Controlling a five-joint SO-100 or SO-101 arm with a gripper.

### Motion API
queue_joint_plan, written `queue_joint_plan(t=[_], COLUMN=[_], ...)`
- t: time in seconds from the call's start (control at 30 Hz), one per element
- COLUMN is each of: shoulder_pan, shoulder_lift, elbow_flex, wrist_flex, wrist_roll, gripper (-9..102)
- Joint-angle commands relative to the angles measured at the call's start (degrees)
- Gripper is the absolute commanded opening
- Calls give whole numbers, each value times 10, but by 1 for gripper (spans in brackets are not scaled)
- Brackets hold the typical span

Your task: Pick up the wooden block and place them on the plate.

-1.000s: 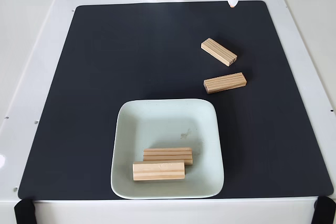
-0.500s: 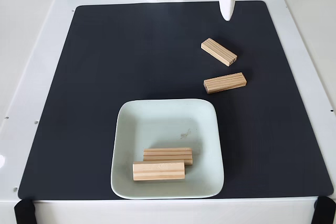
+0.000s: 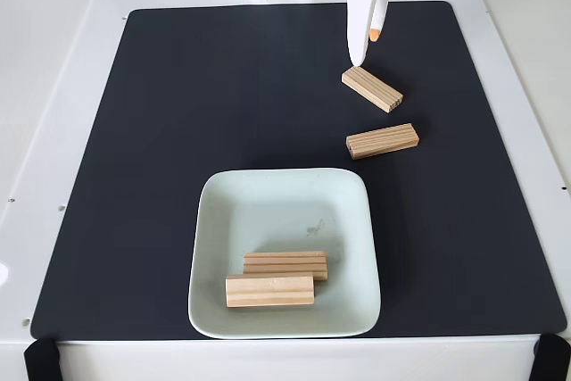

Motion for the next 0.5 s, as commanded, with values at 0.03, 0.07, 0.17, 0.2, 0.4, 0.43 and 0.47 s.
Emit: queue_joint_plan(t=[0.03, 0.07, 0.17, 0.2, 0.4, 0.43, 0.47], shoulder_pan=[18, 22, 24, 24, 17, 15, 14], shoulder_lift=[59, 70, 93, 96, 26, 11, -3], elbow_flex=[23, 33, 62, 69, 71, 64, 57], wrist_flex=[21, 21, 21, 20, 11, 11, 11], wrist_roll=[42, 52, 67, 67, 68, 68, 68], gripper=[29, 29, 29, 29, 29, 29, 29])
